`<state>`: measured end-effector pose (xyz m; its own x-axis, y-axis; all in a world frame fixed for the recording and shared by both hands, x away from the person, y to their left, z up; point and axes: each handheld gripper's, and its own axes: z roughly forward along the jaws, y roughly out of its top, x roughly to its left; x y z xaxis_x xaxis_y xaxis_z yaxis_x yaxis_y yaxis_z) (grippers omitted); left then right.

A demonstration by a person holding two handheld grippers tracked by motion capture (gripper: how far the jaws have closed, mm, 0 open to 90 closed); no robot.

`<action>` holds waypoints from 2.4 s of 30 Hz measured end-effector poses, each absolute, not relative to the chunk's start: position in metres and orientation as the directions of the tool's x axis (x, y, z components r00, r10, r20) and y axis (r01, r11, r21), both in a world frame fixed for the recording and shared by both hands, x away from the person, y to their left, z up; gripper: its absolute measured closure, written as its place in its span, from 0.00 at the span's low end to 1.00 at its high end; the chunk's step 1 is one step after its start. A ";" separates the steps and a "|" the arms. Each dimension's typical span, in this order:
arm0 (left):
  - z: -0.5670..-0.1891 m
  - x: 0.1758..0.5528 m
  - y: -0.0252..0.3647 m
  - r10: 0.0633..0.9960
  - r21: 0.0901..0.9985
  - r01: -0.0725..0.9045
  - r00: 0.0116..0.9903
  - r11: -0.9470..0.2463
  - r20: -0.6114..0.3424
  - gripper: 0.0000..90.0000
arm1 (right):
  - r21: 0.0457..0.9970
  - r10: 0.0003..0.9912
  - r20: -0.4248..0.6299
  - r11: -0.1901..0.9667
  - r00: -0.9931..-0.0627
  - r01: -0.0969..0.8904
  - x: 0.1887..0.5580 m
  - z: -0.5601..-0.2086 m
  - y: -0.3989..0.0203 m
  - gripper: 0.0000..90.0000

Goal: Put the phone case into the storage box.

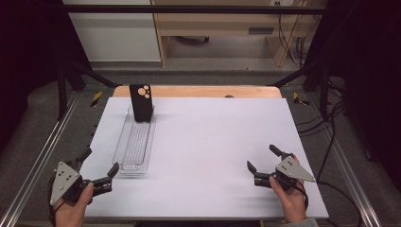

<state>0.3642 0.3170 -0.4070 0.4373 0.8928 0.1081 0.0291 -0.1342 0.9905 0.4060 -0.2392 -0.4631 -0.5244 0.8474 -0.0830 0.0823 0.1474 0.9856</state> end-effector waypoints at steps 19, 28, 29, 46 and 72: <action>-0.425 0.362 0.315 0.883 0.990 0.046 0.460 -0.131 0.096 0.01 | 0.985 0.849 -0.082 0.148 -0.522 0.087 0.401 -0.464 -0.244 0.04; -0.430 0.361 0.312 0.878 0.991 0.048 0.471 -0.125 0.088 0.01 | 0.984 0.849 -0.082 0.150 -0.522 0.091 0.398 -0.464 -0.245 0.04; -0.431 0.361 0.312 0.877 0.991 0.048 0.472 -0.125 0.088 0.01 | 0.984 0.849 -0.081 0.150 -0.522 0.091 0.398 -0.464 -0.246 0.04; -0.441 0.361 0.305 0.867 0.991 0.057 0.493 -0.122 0.078 0.01 | 0.984 0.850 -0.084 0.153 -0.519 0.091 0.395 -0.464 -0.249 0.04; -0.452 0.371 0.287 0.865 0.998 0.010 0.500 -0.065 0.051 0.01 | 0.988 0.829 -0.040 0.115 -0.557 0.100 0.396 -0.468 -0.244 0.03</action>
